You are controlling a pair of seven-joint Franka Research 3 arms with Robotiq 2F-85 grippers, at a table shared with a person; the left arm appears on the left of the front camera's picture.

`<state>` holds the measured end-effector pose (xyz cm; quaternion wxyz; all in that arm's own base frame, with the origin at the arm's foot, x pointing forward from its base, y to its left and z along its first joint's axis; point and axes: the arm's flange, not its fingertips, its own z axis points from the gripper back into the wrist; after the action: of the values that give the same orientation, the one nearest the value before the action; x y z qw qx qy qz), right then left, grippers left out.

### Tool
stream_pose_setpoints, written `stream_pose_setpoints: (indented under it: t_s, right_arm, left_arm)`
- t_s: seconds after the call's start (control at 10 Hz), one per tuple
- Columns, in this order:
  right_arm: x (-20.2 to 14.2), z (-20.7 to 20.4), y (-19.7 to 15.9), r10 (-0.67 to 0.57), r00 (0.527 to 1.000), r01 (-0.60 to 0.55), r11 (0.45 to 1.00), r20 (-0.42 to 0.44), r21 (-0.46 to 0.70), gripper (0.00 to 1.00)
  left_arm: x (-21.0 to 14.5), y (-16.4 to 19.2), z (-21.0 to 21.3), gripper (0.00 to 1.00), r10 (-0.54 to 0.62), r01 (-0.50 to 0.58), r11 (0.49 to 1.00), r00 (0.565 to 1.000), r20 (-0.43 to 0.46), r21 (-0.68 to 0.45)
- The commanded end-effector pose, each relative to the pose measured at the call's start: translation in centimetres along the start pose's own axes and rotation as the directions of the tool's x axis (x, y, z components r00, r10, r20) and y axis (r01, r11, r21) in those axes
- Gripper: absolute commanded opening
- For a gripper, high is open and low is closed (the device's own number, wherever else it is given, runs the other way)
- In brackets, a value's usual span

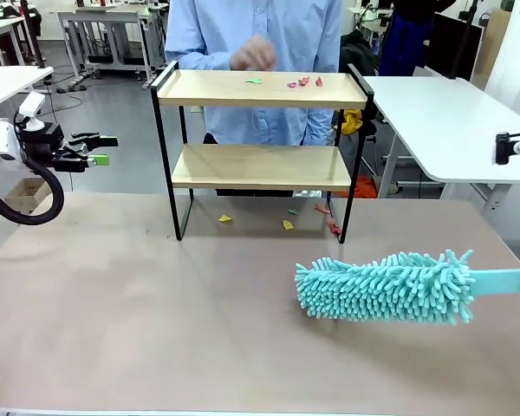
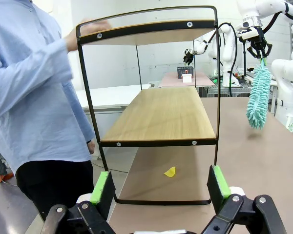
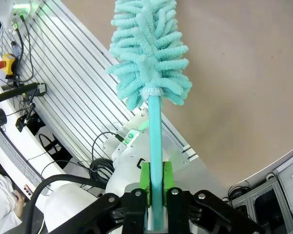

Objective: Clean the shelf.
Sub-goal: Clean the specific section of the Shelf indicated by the human with the Duster.

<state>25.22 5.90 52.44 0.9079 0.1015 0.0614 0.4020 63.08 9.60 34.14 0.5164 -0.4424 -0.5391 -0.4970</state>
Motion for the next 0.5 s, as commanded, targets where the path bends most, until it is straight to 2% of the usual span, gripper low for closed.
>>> stream_pose_setpoints:
  t_s: [0.0,0.4]
  right_arm:
    - [-0.05,0.13,0.16,0.002,1.0,-0.002,1.0,0.012,-0.003,0.13]
    - [-0.05,0.13,0.16,0.002,1.0,-0.002,1.0,0.012,-0.003,0.13]
  left_arm:
    - [0.35,-0.03,-0.11,1.0,-0.005,0.005,1.0,1.0,-0.006,0.0]
    - [0.35,-0.03,-0.11,1.0,-0.005,0.005,1.0,1.0,-0.006,0.0]
